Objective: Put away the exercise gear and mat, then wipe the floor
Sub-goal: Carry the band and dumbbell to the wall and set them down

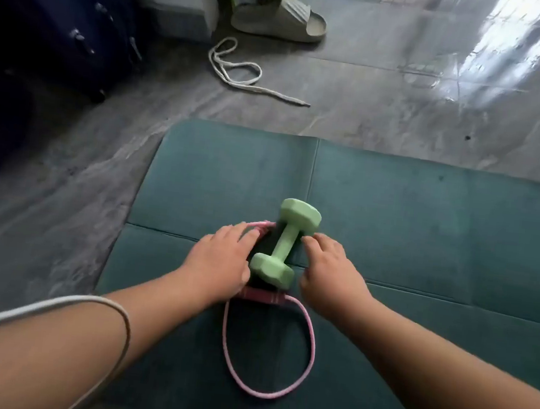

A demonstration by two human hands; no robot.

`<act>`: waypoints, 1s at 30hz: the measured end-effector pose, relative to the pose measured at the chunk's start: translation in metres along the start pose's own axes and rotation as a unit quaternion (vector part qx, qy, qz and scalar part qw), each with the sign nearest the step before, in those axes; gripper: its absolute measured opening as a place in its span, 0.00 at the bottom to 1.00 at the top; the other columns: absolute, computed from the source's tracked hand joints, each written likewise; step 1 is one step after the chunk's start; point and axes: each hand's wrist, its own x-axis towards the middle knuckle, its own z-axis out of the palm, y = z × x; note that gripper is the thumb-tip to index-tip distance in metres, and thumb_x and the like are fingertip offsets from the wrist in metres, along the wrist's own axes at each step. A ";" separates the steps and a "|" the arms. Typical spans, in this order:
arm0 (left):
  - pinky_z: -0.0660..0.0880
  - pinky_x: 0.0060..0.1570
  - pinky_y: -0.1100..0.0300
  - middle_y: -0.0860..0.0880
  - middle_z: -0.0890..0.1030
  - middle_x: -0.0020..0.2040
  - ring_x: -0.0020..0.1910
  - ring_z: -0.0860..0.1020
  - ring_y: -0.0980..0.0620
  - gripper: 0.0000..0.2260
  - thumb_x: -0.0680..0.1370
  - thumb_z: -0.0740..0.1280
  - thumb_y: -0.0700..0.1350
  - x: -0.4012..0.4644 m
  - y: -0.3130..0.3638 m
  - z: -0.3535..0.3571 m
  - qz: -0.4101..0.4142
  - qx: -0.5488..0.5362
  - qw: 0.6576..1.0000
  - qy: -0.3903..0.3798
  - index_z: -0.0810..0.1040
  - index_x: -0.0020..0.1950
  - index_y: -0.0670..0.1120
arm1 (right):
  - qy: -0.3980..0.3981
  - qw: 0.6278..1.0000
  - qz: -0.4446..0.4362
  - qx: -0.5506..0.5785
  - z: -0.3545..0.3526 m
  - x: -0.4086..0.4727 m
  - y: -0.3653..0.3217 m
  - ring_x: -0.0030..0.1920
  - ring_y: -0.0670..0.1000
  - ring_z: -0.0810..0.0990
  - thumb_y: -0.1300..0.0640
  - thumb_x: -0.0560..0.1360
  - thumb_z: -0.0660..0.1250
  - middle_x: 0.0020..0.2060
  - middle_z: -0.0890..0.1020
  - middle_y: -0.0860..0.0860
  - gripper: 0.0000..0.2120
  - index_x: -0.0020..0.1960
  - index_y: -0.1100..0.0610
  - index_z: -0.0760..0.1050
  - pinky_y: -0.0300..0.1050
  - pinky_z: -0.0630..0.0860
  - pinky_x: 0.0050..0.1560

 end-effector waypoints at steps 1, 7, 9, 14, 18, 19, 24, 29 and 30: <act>0.68 0.67 0.49 0.48 0.60 0.77 0.72 0.64 0.46 0.30 0.75 0.61 0.48 0.001 -0.001 0.002 0.006 -0.002 1.000 -0.016 0.56 0.77 0.52 | 0.010 0.999 0.014 0.040 0.007 0.003 0.003 0.69 0.57 0.65 0.59 0.73 0.59 0.68 0.68 0.54 0.24 0.69 0.57 0.66 0.53 0.69 0.66; 0.75 0.52 0.46 0.48 0.76 0.60 0.57 0.75 0.43 0.15 0.75 0.59 0.46 -0.013 0.000 0.001 -0.009 -0.045 0.996 -0.076 0.68 0.62 0.51 | 0.045 0.868 0.262 0.418 0.017 0.035 -0.001 0.48 0.54 0.79 0.63 0.72 0.63 0.47 0.81 0.54 0.12 0.54 0.62 0.76 0.49 0.74 0.52; 0.75 0.52 0.45 0.48 0.75 0.61 0.57 0.75 0.43 0.17 0.75 0.60 0.45 -0.021 0.001 0.002 -0.008 -0.045 0.996 -0.080 0.67 0.63 0.50 | -0.005 0.793 0.266 0.547 0.018 0.049 -0.011 0.41 0.54 0.79 0.64 0.74 0.63 0.40 0.80 0.56 0.05 0.48 0.63 0.77 0.51 0.76 0.47; 0.74 0.57 0.46 0.48 0.73 0.67 0.62 0.73 0.44 0.24 0.76 0.60 0.47 -0.024 -0.013 0.006 0.006 -0.019 0.998 -0.066 0.62 0.72 0.50 | -0.030 0.744 0.296 0.598 0.028 0.076 -0.026 0.47 0.57 0.81 0.57 0.71 0.72 0.50 0.82 0.62 0.13 0.52 0.61 0.78 0.55 0.78 0.50; 0.73 0.58 0.48 0.47 0.73 0.65 0.63 0.72 0.44 0.25 0.77 0.60 0.47 -0.032 -0.025 0.002 0.001 0.009 0.998 -0.068 0.61 0.74 0.51 | -0.038 0.726 0.331 0.602 0.026 0.082 -0.031 0.38 0.52 0.80 0.61 0.78 0.65 0.40 0.79 0.54 0.02 0.48 0.59 0.75 0.46 0.76 0.37; 0.73 0.58 0.47 0.47 0.74 0.65 0.63 0.72 0.44 0.25 0.76 0.60 0.47 -0.035 -0.027 0.001 -0.001 0.008 0.998 -0.065 0.61 0.74 0.51 | -0.027 0.733 0.336 0.591 0.024 0.080 -0.030 0.36 0.52 0.79 0.61 0.79 0.65 0.38 0.78 0.54 0.02 0.47 0.58 0.74 0.45 0.75 0.37; 0.73 0.58 0.47 0.48 0.70 0.65 0.64 0.71 0.44 0.26 0.77 0.64 0.50 -0.038 -0.023 0.006 -0.007 -0.017 0.998 -0.060 0.60 0.73 0.51 | -0.017 0.789 0.321 0.524 0.010 0.056 -0.007 0.32 0.55 0.76 0.62 0.76 0.65 0.33 0.76 0.57 0.06 0.41 0.60 0.73 0.48 0.74 0.38; 0.73 0.60 0.43 0.43 0.58 0.69 0.66 0.65 0.41 0.42 0.69 0.75 0.58 -0.026 -0.002 0.014 -0.058 -0.048 0.993 -0.088 0.54 0.74 0.50 | -0.044 0.893 0.280 0.350 -0.002 0.026 0.027 0.35 0.55 0.80 0.61 0.74 0.68 0.36 0.79 0.56 0.04 0.45 0.61 0.73 0.49 0.77 0.41; 0.73 0.60 0.42 0.43 0.57 0.70 0.66 0.64 0.41 0.42 0.68 0.75 0.59 -0.024 0.002 0.016 -0.056 -0.027 0.993 -0.096 0.55 0.73 0.50 | -0.057 0.916 0.270 0.290 -0.004 0.018 0.033 0.37 0.55 0.82 0.60 0.73 0.68 0.38 0.81 0.56 0.05 0.46 0.60 0.73 0.48 0.78 0.41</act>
